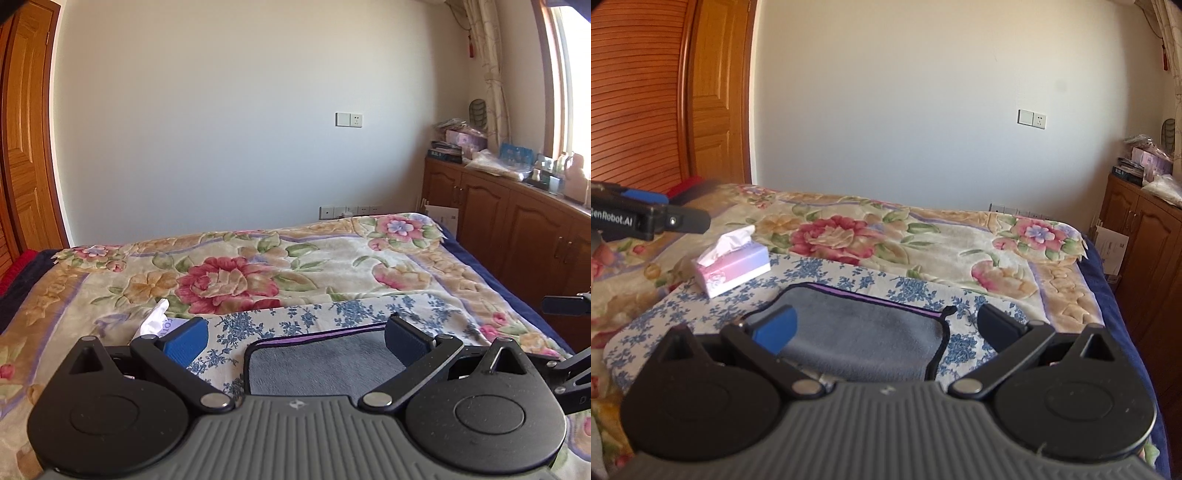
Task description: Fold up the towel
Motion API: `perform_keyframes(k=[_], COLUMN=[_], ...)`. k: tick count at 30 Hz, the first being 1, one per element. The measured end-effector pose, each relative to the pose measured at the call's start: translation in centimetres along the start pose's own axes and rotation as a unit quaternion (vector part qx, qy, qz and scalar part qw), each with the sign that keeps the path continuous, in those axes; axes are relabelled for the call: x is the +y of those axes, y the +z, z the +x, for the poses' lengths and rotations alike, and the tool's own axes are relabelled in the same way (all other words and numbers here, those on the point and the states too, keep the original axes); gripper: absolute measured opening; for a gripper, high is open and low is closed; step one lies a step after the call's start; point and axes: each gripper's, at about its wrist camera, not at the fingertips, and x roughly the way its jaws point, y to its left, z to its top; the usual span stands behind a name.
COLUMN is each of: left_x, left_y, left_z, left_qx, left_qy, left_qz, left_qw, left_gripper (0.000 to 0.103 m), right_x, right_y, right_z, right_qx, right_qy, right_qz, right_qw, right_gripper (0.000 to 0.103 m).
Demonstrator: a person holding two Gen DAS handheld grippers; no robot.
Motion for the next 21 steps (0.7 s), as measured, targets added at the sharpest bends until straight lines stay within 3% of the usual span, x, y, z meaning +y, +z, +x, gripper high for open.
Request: perform_keyframes(k=[21], left_x=[-0.9], left_y=[-2.6], left_z=[-7.2], left_qx=[0.004], left_qy=[0.01], left_qz=[0.002], left_qw=[0.9999], left_gripper=[0.103], right_x=[2.7], right_y=[-2.3], right_z=[-6.1], right_qx=[-0.013], right_qy=[0.003], right_qz=[-0.005], right_qw=[1.0], right_gripper=[0.103])
